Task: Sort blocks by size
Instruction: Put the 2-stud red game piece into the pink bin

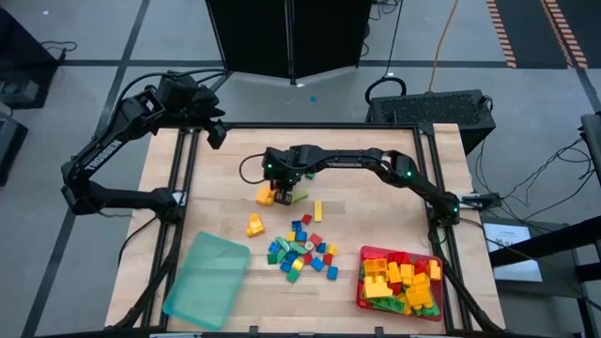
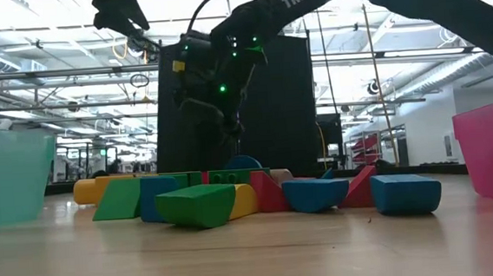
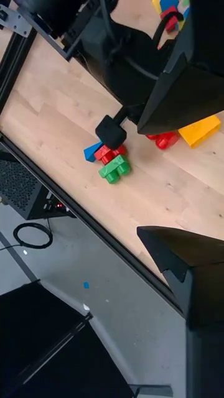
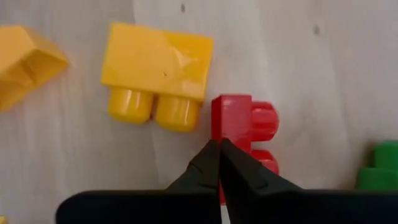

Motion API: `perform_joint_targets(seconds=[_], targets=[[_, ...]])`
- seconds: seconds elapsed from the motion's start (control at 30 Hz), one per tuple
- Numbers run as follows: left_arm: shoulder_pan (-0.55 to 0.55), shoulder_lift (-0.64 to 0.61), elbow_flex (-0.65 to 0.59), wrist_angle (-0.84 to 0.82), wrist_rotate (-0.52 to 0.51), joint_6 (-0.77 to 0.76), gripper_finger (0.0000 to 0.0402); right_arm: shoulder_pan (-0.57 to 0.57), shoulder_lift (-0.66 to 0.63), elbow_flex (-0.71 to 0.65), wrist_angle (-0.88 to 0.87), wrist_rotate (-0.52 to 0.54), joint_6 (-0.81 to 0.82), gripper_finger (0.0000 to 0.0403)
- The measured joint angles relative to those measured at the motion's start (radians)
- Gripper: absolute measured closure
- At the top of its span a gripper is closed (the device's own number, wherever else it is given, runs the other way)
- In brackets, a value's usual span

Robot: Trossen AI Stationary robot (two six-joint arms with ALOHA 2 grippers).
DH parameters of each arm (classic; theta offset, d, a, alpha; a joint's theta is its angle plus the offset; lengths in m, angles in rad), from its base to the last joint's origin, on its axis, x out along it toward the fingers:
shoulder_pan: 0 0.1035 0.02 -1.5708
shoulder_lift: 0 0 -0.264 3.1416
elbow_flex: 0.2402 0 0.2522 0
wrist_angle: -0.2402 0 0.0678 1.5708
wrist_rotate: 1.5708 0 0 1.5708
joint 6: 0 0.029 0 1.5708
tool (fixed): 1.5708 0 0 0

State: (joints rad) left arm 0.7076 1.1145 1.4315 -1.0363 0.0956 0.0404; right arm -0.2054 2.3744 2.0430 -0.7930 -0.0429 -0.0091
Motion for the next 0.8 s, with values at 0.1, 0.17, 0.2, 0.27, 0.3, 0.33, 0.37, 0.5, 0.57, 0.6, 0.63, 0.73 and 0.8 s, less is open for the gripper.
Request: perform_joint_targets(seconds=[0.1, 0.17, 0.2, 0.27, 0.3, 0.33, 0.37, 0.5, 0.57, 0.6, 0.63, 0.73, 0.8], targets=[[0.000, 0.000, 0.000, 0.000, 0.000, 0.000, 0.0146, 0.000, -0.023, 0.001, 0.005, -0.001, -0.004, 0.0376], [0.000, 0.000, 0.000, 0.001, 0.000, 0.000, 0.0146, 0.000, -0.031, 0.002, 0.003, -0.009, -0.007, 0.0346], [0.000, 0.000, 0.000, 0.001, 0.000, 0.000, 0.0146, 0.000, -0.034, 0.002, -0.002, -0.009, -0.009, 0.0327], [0.000, 0.000, 0.000, 0.002, 0.000, 0.001, 0.0146, 0.000, -0.034, 0.002, -0.018, -0.010, -0.030, 0.0284], [0.000, 0.000, 0.000, 0.002, 0.000, 0.001, 0.0146, 0.001, -0.034, 0.002, -0.018, -0.010, -0.042, 0.0260], [0.000, 0.000, 0.000, 0.002, 0.000, 0.001, 0.0146, 0.002, -0.034, 0.002, -0.017, -0.010, -0.052, 0.0236], [0.000, 0.000, 0.000, 0.002, 0.000, 0.001, 0.0146, 0.002, -0.035, 0.002, -0.017, -0.010, -0.060, 0.0213], [0.000, 0.000, 0.000, 0.005, 0.000, 0.001, 0.0146, 0.002, -0.023, 0.003, -0.005, -0.003, -0.066, 0.0130], [0.000, 0.000, 0.000, 0.005, 0.000, 0.001, 0.0146, 0.002, -0.005, 0.003, 0.000, -0.001, -0.067, 0.0105], [0.000, 0.000, 0.000, 0.005, 0.000, 0.002, 0.0146, 0.002, 0.005, 0.003, 0.000, 0.000, -0.066, 0.0097], [0.000, 0.000, 0.000, 0.005, 0.000, 0.002, 0.0146, 0.001, 0.017, 0.003, -0.001, 0.009, -0.067, 0.0093], [0.000, 0.000, 0.000, 0.005, 0.000, 0.002, 0.0146, -0.002, 0.051, 0.003, -0.006, 0.067, -0.058, 0.0094], [0.000, 0.000, 0.000, 0.005, 0.000, 0.002, 0.0146, -0.007, 0.068, 0.003, -0.005, 0.075, -0.053, 0.0105]])
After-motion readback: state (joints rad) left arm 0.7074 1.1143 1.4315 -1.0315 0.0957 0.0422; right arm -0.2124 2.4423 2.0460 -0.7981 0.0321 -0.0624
